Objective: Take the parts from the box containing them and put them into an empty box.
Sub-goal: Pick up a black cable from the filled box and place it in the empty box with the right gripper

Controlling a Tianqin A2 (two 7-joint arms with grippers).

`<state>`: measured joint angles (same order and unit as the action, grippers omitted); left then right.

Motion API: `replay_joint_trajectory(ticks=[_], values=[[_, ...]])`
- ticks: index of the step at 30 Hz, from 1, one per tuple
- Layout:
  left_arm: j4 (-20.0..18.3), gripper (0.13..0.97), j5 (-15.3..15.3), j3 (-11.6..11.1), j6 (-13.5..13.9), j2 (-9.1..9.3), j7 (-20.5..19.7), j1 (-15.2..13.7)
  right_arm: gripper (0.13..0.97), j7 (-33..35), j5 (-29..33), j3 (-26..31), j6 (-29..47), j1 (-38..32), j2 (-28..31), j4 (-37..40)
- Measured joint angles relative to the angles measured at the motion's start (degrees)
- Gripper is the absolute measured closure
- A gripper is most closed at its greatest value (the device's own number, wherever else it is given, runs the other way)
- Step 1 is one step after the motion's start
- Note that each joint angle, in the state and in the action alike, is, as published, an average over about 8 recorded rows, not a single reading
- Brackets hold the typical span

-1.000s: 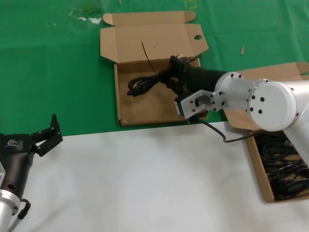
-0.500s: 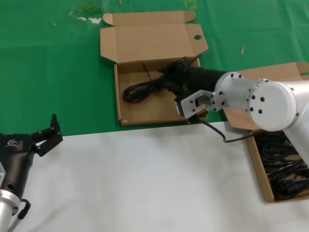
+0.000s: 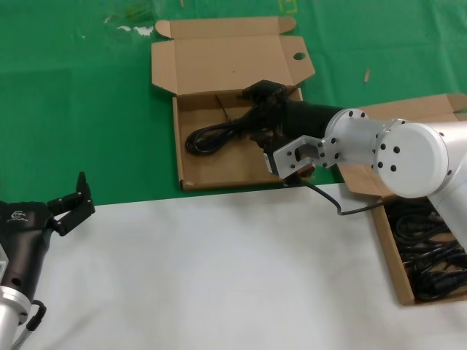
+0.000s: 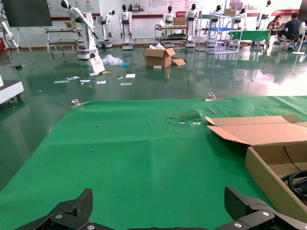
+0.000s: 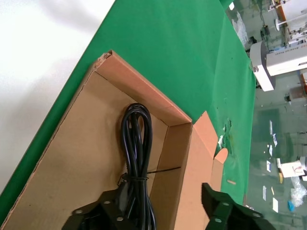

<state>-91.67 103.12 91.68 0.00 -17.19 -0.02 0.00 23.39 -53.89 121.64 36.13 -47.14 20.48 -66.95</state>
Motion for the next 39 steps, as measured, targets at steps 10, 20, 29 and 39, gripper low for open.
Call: replay_joint_trajectory(ticks=[10, 20, 29, 39], values=[[0.0, 0.132, 0.0, 0.0, 0.0, 0.0, 0.0, 0.0, 0.438, 0.0, 0.0, 0.0, 0.0, 0.0, 0.0, 0.0], [0.0, 0.132, 0.0, 0.0, 0.0, 0.0, 0.0, 0.0, 0.253, -1.3, -2.7, -1.7, -2.0, 2.6, -0.2, -1.4], [0.0, 0.132, 0.0, 0.0, 0.0, 0.0, 0.0, 0.0, 0.16, -3.9, -8.2, -5.0, -6.0, 7.9, -0.5, -4.1], [0.0, 0.132, 0.0, 0.0, 0.0, 0.0, 0.0, 0.0, 0.129, -7.0, -14.8, -9.0, -10.8, 14.2, -1.0, -7.4]])
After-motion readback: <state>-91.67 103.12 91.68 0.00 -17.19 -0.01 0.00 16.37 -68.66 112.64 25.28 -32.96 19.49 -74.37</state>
